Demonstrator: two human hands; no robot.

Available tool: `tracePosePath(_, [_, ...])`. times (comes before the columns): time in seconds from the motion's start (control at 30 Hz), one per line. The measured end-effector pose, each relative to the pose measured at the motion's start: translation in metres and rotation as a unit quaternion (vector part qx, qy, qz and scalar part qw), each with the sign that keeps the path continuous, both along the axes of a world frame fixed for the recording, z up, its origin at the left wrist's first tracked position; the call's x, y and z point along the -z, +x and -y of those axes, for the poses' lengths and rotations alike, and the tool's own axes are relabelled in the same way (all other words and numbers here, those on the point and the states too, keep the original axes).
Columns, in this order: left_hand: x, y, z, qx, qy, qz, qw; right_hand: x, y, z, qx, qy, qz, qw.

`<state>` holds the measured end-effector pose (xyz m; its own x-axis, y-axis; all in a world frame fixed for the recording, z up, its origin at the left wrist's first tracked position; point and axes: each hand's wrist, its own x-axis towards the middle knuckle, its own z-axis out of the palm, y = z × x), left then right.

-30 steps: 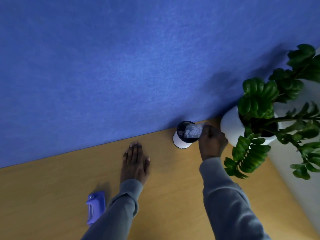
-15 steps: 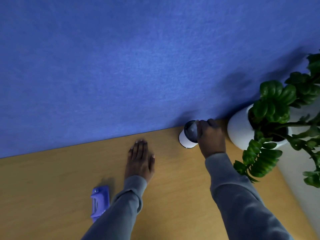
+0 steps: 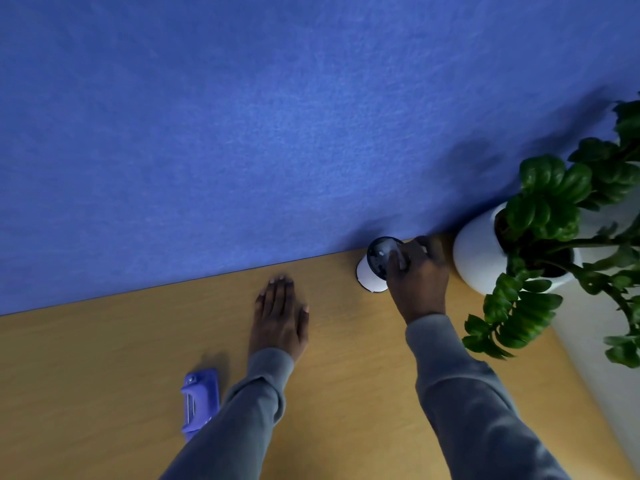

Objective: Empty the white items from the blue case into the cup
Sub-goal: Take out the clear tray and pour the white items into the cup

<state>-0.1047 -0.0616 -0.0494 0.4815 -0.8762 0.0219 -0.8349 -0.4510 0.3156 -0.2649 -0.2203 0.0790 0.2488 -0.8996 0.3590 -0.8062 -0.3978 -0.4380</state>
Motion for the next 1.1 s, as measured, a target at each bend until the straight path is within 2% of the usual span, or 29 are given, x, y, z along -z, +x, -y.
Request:
tracePosePath(0.13, [0.000, 0.000, 0.000, -0.005, -0.010, -0.001, 1.000, -0.004, 0.003, 0.000, -0.002, 0.025, 0.025, 0.999])
tracePosePath(0.4, [0.002, -0.001, 0.001, -0.006, -0.031, 0.009, 0.999, 0.000, 0.001, -0.003, 0.018, 0.054, -0.004, 0.998])
tracePosePath(1.1, [0.011, 0.001, 0.001, -0.008, -0.030, 0.007, 0.999, 0.001, -0.006, -0.010, 0.001, 0.007, -0.055, 0.998])
